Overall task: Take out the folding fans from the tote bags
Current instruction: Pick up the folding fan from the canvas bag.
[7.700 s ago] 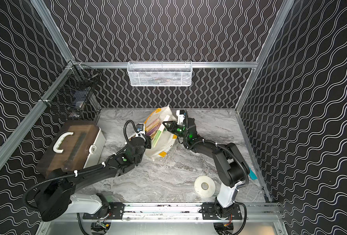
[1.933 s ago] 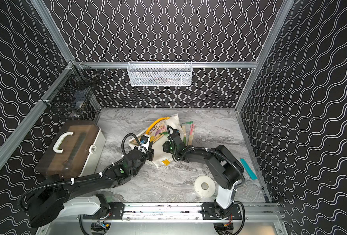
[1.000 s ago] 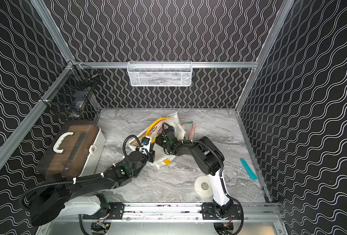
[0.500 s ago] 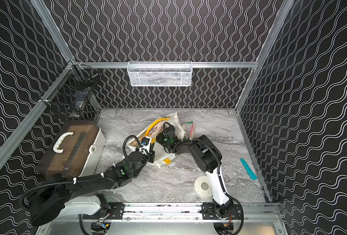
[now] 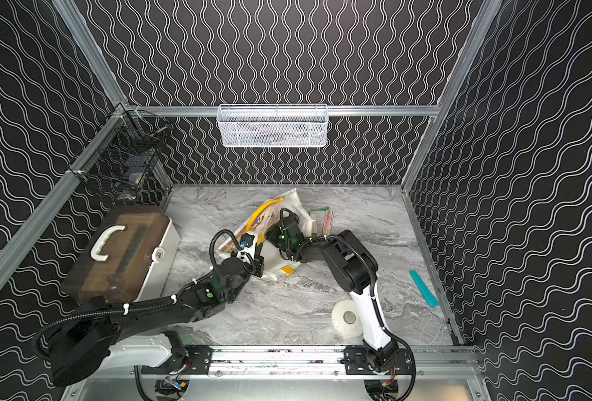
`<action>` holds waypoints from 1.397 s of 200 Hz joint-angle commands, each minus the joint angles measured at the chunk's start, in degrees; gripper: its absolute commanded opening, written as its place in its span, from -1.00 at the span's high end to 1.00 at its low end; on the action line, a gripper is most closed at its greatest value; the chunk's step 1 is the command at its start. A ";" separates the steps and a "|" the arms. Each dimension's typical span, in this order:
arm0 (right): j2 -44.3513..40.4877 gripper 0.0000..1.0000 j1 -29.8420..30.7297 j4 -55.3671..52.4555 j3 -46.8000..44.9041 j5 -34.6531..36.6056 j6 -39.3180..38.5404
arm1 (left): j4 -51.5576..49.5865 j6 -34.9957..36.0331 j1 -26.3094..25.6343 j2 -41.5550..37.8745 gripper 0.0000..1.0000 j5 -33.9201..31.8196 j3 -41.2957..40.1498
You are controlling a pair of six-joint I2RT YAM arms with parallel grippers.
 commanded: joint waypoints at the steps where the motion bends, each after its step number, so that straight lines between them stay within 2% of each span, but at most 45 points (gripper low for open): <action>1: -3.24 0.85 -0.08 -0.32 -2.48 -0.89 -2.69 | 0.27 -0.35 -0.01 -0.56 1.00 -3.42 -0.25; 68: -14.44 0.91 -0.16 -1.94 -7.62 -1.99 -7.65 | 0.37 0.39 -0.02 -0.47 1.00 -6.44 -0.52; 142: -25.29 0.92 -1.65 -6.99 -8.84 -3.38 -14.43 | -0.62 1.66 -0.02 -1.42 1.00 -8.45 -0.07; 180: -29.35 0.91 -2.18 -10.82 -7.88 -4.45 -17.09 | -1.34 1.39 0.04 -0.85 1.00 -9.48 0.70; 225: -35.99 0.90 -2.19 -17.62 -6.47 -2.54 -23.29 | -3.27 2.07 0.06 0.09 1.00 -11.86 1.99; 279: -42.22 0.89 -2.36 -31.25 2.54 0.25 -31.61 | -5.53 3.18 0.56 -0.20 1.00 -16.00 3.17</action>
